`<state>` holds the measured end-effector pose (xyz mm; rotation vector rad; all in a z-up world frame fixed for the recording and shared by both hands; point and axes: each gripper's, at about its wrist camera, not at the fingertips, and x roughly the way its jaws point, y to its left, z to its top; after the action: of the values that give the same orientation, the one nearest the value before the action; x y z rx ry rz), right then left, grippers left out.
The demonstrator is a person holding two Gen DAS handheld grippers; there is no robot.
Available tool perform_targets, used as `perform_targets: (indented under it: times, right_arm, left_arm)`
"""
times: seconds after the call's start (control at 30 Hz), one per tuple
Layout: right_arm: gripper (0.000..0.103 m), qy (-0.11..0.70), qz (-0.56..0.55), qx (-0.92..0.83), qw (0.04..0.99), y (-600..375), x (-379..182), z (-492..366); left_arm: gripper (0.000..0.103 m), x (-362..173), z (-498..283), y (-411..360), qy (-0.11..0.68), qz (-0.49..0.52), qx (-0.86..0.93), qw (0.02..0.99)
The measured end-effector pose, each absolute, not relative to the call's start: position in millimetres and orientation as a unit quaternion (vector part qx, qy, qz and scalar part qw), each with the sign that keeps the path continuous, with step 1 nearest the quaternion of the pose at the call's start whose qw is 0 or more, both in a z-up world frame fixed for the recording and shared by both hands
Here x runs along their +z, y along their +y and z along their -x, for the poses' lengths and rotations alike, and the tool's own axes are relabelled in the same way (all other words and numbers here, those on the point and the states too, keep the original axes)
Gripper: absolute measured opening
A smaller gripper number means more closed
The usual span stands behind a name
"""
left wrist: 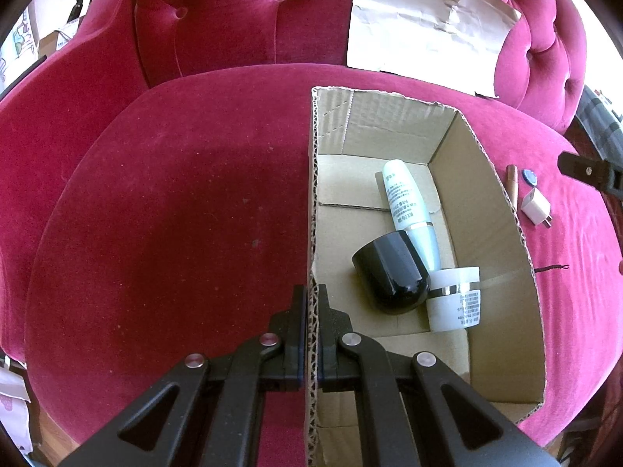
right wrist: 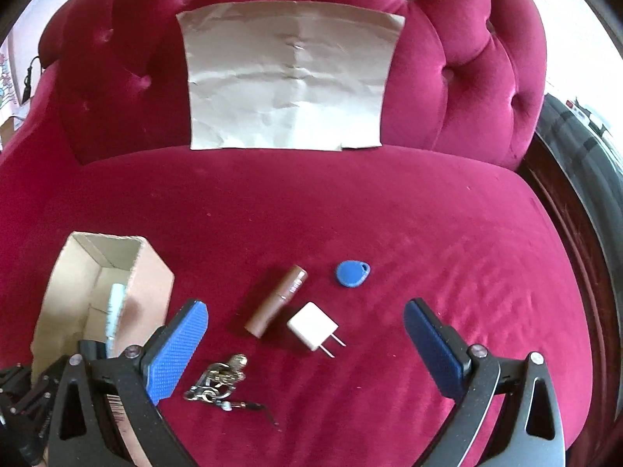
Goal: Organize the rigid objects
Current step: 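Move the right gripper back toward the white charger plug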
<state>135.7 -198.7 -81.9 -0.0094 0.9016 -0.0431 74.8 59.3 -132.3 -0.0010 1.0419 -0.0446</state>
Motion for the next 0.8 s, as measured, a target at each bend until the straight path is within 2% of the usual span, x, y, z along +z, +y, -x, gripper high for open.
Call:
perform_targets:
  times: [0.8]
  right_arm:
    - [0.103, 0.474, 0.000, -0.028, 0.880, -215.8, -136.3, -143.6]
  left_arm:
    - [0.003, -133.4, -75.5, 58.9, 0.498, -0.001, -0.020, 0.867]
